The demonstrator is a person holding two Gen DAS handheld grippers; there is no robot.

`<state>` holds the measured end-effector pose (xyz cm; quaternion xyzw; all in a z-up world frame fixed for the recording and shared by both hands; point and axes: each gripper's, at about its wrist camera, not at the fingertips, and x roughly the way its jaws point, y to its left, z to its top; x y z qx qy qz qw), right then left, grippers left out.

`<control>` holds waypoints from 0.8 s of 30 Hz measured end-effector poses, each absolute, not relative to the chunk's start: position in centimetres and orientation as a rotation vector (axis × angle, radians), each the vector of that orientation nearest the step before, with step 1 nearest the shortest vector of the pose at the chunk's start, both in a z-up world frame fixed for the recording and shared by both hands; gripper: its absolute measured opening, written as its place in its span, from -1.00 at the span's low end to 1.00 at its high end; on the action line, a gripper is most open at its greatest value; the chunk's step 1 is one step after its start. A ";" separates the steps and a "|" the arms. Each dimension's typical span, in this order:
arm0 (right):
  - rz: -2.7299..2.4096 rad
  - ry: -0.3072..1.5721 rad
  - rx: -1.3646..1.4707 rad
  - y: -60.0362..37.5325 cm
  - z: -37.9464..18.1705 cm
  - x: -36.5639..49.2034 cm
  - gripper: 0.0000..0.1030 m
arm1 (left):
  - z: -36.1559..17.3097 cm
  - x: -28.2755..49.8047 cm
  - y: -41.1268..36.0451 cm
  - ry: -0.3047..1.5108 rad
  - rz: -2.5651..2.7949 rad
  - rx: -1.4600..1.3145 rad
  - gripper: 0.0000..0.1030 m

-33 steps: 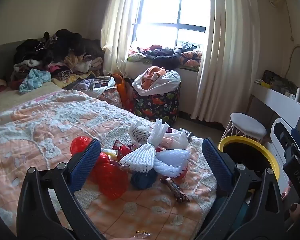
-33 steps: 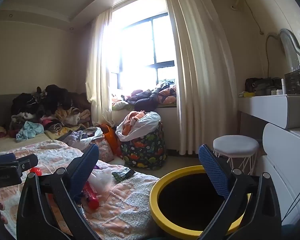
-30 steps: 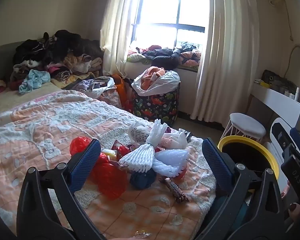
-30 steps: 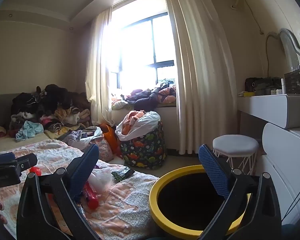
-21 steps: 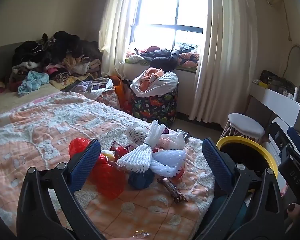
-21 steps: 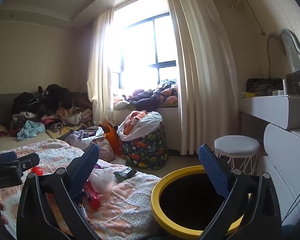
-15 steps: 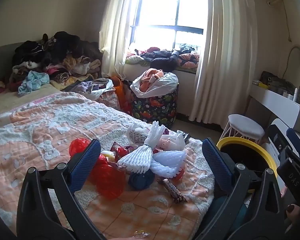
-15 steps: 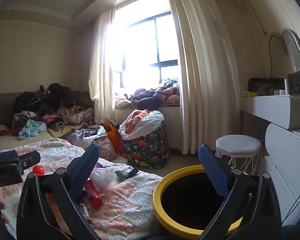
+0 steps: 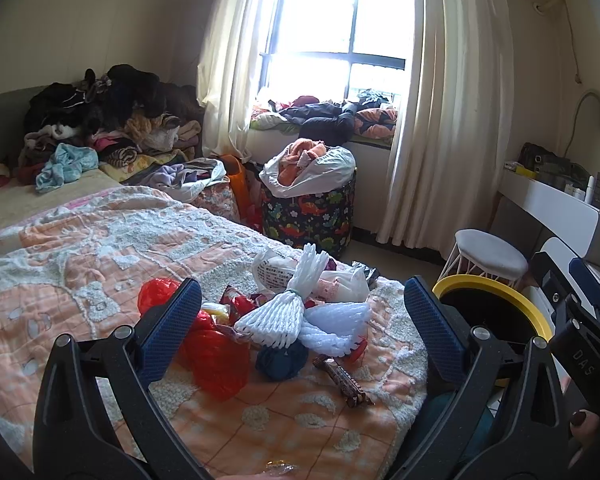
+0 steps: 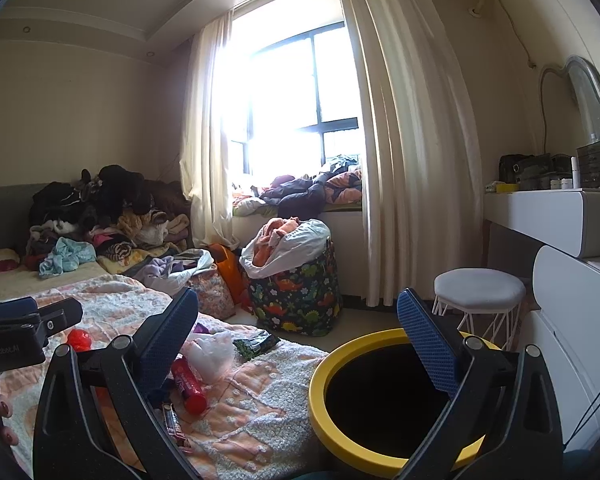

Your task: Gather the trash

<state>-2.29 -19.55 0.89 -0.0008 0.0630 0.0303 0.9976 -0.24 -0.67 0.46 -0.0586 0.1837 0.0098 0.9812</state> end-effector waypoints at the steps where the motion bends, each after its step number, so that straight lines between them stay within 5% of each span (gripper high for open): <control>1: 0.060 0.123 -0.001 -19.6 0.9 -2.5 0.88 | 0.5 -0.2 -0.7 0.370 0.019 -0.118 0.80; 24: 0.062 0.126 0.002 -19.5 0.6 -2.5 0.88 | 0.7 -0.3 -1.2 0.373 0.019 -0.123 0.80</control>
